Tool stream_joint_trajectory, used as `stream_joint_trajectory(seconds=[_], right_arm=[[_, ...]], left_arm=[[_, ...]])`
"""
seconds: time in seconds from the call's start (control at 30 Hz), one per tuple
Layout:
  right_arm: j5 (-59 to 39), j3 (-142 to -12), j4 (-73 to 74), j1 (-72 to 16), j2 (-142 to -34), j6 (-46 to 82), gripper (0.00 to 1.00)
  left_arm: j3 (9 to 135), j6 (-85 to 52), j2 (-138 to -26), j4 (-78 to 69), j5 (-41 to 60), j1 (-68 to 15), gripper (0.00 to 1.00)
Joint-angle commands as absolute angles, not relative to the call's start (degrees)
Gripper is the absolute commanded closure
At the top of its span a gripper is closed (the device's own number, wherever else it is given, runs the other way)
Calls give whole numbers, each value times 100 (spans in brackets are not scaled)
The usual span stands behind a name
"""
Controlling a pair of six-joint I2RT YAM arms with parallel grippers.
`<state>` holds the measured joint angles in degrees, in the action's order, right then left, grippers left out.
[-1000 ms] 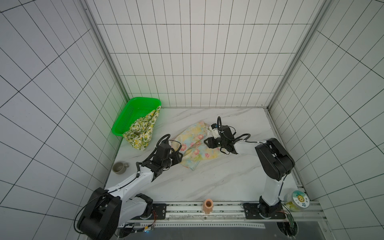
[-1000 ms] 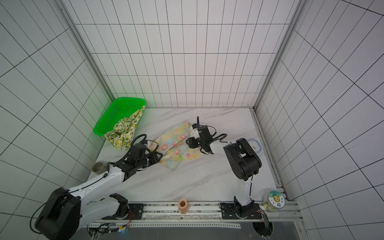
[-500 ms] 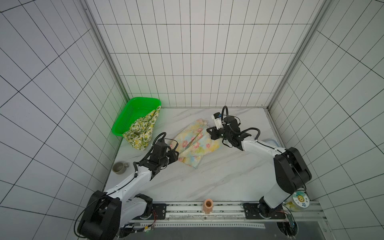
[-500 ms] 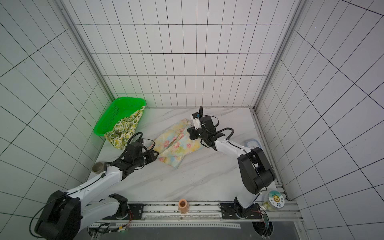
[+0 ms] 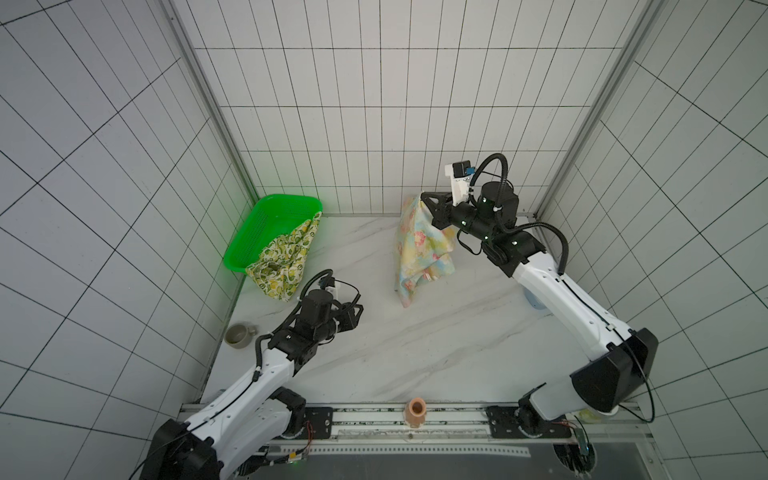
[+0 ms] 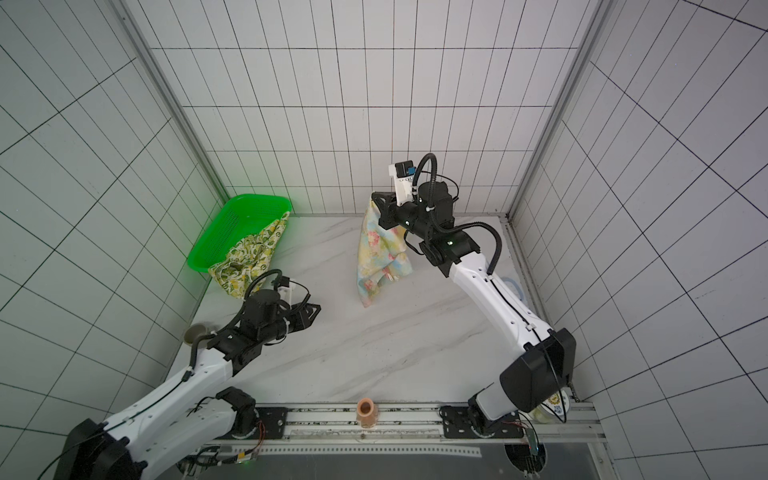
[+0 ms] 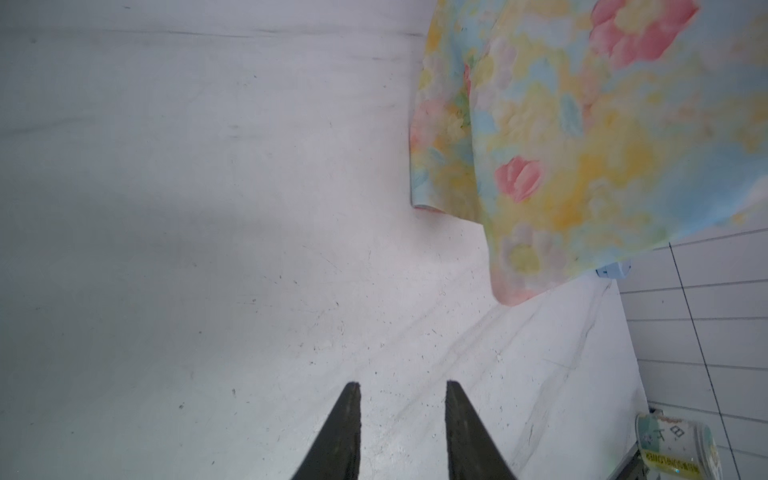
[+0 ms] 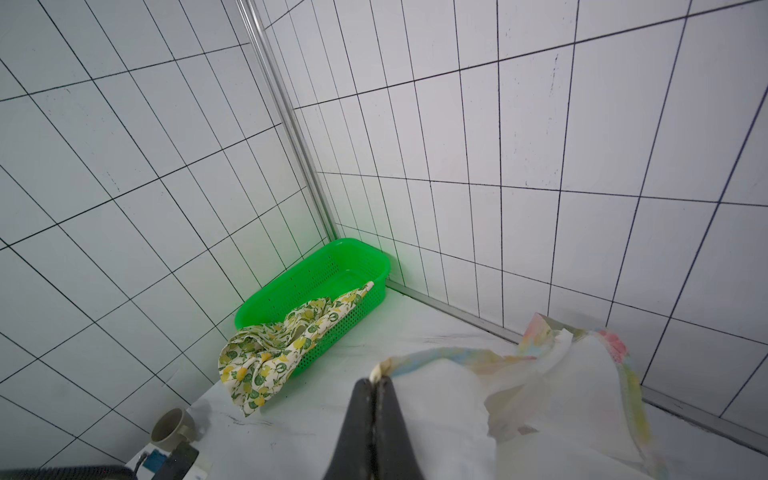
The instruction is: Fold and stack the skirts
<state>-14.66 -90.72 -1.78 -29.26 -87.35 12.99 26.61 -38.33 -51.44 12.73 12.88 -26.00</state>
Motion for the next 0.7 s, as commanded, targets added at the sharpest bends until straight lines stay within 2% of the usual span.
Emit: stream_joint_trajectory(seconds=[0.0,0.17,0.3,0.4,0.47,0.57,0.67], right_arm=[[-1131,-9882,-574,-3007,-8866,1317,100],[-887,-10136,-802,-3235,-8830,1407,100],[-540,-10104,-999,-3412,-8756,1585,100],[-243,-9879,-943,-3402,-8752,1902,100],[-271,-9721,-845,-3402,-8784,1997,100],[-368,-9582,-783,-3308,-8904,2135,100],[-571,-9344,-789,-2969,-8940,2396,100]], left_arm=[[2571,-3957,-5061,782,1657,-2820,67],[2731,-3993,-5425,47,2033,-3148,48],[3029,-3741,-6014,-387,2520,-3247,40],[3317,-3482,-6663,-488,2940,-3305,38],[3479,-3373,-7089,-482,2858,-3336,37],[3771,-3383,-7610,-24,1886,-3324,44],[3923,-3394,-8021,90,1185,-3257,67]])
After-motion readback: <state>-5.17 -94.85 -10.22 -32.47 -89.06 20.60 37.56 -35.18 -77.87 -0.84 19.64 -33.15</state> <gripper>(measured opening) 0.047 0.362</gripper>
